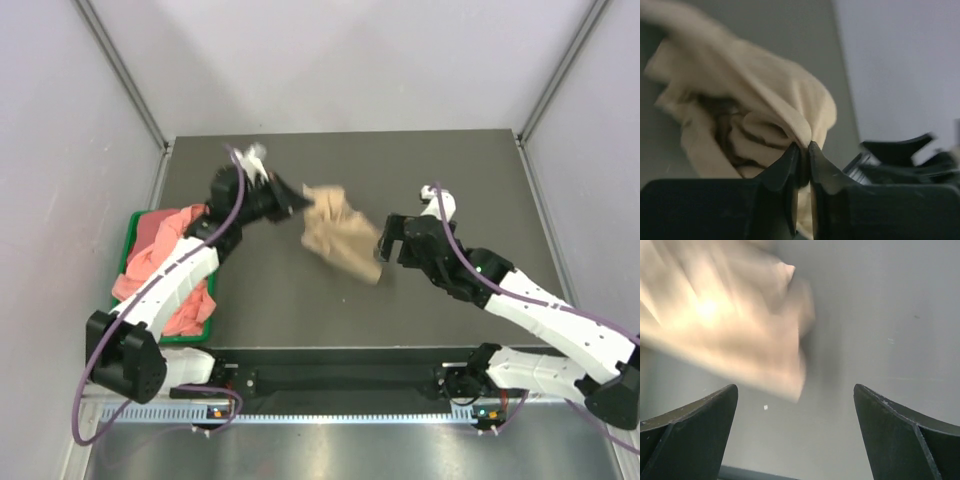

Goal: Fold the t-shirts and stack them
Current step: Move the tshirt to the center of the board, then flatten the tshirt out

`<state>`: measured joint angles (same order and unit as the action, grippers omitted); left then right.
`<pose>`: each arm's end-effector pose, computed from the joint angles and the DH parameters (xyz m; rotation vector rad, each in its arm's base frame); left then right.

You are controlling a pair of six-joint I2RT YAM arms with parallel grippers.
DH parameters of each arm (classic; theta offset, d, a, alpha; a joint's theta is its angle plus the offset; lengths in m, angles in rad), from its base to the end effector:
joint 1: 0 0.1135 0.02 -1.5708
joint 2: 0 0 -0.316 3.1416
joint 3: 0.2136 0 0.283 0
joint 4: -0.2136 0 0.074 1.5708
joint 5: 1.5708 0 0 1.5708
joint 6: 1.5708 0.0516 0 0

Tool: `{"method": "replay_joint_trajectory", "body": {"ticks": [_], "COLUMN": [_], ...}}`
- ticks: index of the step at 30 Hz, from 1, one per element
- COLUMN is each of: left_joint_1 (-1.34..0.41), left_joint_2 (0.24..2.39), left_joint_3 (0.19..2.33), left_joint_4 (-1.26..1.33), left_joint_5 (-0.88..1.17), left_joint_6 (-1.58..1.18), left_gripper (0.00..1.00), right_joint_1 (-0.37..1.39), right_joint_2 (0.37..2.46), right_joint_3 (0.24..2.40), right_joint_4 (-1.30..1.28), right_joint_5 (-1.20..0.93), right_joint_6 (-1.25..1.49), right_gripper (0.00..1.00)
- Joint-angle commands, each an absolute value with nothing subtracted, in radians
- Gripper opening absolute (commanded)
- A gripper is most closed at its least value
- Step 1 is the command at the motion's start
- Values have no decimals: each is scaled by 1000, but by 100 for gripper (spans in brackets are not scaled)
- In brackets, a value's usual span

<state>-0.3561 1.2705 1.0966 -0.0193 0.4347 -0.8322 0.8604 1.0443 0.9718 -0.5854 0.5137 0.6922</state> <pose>0.2997 -0.1347 0.4034 -0.1116 1.9163 -1.2160 0.1728 0.1620 0.3538 0.0950 2.1488 0.3341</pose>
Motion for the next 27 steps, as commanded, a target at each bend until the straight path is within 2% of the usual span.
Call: {"method": "replay_joint_trajectory", "body": {"ticks": [1,4,7,8,10,11,14,18,27], "left_joint_1": [-371,-373,-374,-373,-377,-379,-391,-451,-558], "left_joint_2": [1204,1152,1121,1120,1124,1127,1149,1186,1138], "left_joint_3": [921,862,888,911,940,942,919,885,779], "left_joint_4": [-149,-360,-484,-532,-572,-577,-545,-540,-488], "left_joint_5": [447,284,129,108,80,84,171,213,310], "left_joint_6": [-806,-714,-644,-629,-591,-574,-568,-584,-626], "left_gripper": [20,47,54,57,57,59,60,59,58], "right_joint_1": [805,746,692,674,667,667,670,675,683], "right_joint_2": [976,940,949,960,1014,1035,1138,1241,1330], "right_joint_3": [902,833,787,781,772,769,765,704,650], "right_joint_4": [-597,-536,-454,-410,-359,-316,-261,-154,-54], "right_joint_5": [493,407,333,313,238,212,118,5,5], "right_joint_6": [715,674,644,640,620,615,618,636,655], "right_gripper": [100,100,97,92,83,74,61,57,57]}}
